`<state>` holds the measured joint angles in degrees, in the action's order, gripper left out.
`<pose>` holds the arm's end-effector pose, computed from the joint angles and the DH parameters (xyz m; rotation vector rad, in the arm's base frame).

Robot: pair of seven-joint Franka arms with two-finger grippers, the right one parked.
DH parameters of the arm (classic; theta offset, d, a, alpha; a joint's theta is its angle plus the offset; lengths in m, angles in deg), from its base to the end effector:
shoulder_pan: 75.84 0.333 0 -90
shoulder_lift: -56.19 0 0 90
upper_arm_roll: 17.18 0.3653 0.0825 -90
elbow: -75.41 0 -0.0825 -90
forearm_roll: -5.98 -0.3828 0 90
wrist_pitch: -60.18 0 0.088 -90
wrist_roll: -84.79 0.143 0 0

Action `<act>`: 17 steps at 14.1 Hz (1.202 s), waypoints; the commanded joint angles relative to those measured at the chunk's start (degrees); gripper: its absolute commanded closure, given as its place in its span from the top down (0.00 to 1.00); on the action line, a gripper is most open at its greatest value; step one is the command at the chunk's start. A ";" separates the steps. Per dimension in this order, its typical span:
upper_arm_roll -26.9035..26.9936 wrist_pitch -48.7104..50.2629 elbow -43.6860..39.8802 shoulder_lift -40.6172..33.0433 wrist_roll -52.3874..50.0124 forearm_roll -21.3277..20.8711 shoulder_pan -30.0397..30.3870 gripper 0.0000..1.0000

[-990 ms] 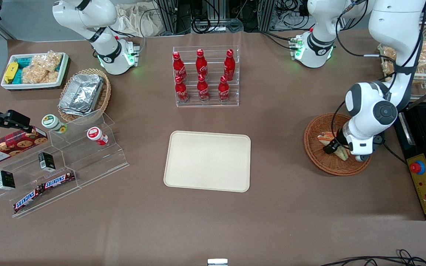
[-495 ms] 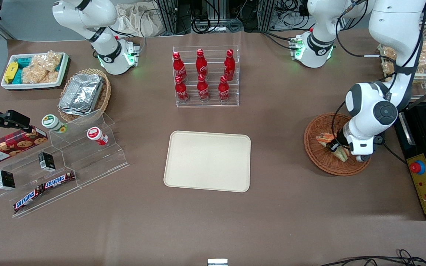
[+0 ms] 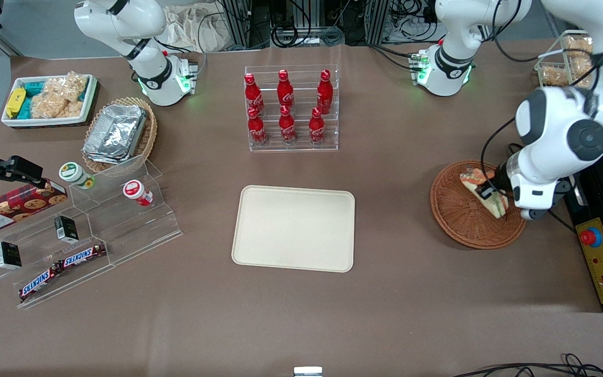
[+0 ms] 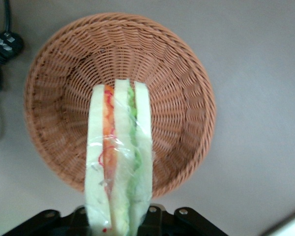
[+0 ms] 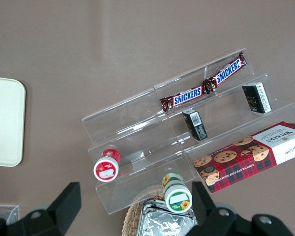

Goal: Place sandwich from basket to tray
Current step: 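Lift the sandwich with the left gripper and carry it toward the tray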

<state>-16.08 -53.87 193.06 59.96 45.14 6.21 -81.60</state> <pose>0.5431 -0.0448 0.4098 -2.9459 -0.9316 0.1856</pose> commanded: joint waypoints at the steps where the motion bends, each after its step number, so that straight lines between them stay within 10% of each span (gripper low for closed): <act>1: -4.78 8.30 -8.29 0.97 3.35 0.56 -0.48 0.00; 10: -24.12 -8.61 -8.66 8.78 2.92 0.91 -0.48 0.00; 17: -25.63 -25.75 -9.71 20.99 3.18 -5.93 -6.27 0.00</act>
<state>-41.77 -75.93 185.57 77.18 48.20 3.20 -86.49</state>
